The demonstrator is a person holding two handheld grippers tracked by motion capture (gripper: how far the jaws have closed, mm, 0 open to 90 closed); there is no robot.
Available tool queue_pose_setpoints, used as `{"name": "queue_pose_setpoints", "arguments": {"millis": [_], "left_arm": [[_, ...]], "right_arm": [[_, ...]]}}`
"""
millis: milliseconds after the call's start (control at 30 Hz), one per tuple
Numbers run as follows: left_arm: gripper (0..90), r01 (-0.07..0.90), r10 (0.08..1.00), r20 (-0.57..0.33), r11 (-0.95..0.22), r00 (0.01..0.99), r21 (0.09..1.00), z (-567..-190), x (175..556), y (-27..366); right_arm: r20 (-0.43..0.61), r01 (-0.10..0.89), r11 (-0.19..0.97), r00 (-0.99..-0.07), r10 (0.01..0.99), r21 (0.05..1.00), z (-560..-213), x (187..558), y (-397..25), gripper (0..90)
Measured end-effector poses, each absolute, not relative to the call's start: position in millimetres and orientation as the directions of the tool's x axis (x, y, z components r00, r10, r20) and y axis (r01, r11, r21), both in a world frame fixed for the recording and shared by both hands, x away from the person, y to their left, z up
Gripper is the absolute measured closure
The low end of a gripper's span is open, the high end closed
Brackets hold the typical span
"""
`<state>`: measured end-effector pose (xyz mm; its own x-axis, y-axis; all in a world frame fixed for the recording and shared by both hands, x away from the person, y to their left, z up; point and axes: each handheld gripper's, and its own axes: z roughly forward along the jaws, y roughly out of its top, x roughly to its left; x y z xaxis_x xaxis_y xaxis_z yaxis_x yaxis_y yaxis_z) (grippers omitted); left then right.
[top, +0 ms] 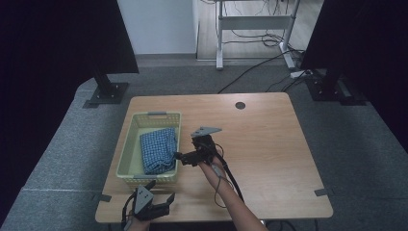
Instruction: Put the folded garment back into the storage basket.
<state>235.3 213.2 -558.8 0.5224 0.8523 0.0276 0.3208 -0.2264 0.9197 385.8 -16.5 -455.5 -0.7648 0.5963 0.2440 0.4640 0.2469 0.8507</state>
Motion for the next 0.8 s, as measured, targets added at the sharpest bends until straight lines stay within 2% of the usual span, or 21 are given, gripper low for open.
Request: {"name": "queue_pose_setpoints", "arguments": {"millis": [800], "left_arm": [[10.9,0.324,0.857,0.031,-0.229,0.515,0.918,-559,235,212]], "right_arm": [[0.209,0.434,0.217,-0.74,0.639,0.875,-446,349,-107,2.1]]}}
